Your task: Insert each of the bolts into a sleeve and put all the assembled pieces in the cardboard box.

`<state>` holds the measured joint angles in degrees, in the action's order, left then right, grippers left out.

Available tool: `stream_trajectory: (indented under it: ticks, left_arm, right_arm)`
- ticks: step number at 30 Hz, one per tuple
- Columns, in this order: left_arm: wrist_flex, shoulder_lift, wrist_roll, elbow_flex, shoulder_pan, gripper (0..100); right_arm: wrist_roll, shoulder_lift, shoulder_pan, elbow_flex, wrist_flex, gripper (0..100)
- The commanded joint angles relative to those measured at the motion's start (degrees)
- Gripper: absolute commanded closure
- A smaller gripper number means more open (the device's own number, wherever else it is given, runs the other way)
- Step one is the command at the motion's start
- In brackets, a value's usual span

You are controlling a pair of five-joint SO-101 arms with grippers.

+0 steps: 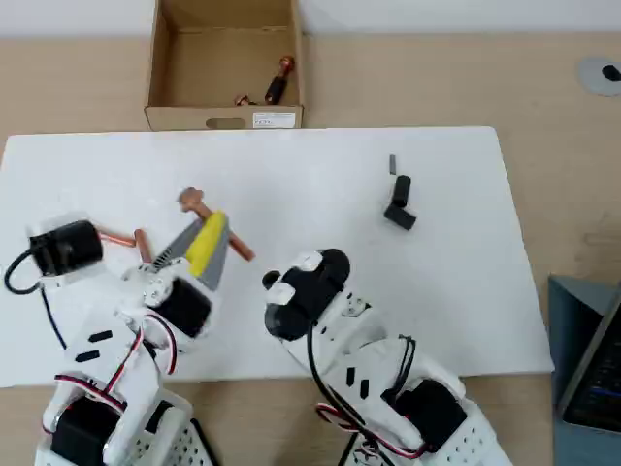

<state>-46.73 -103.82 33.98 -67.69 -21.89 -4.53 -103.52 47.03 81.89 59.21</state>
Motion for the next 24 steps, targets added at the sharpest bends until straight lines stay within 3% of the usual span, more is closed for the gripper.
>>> stream_trajectory:
  ticks: [1, 7, 24]
  left_arm:
    - [1.67, -0.57, -2.20, 3.08, -2.81, 100]
    - [1.67, -0.66, -7.12, -0.53, -3.08, 100]
    - [2.11, -0.66, -7.12, -7.56, -5.89, 100]
  right_arm:
    - [1.49, -6.37, 0.66, -1.01, -1.58, 98.9]
    - [1.41, -6.37, 0.66, -2.24, -1.58, 98.9]
    - [3.43, -6.37, 0.66, -6.37, -1.58, 98.9]
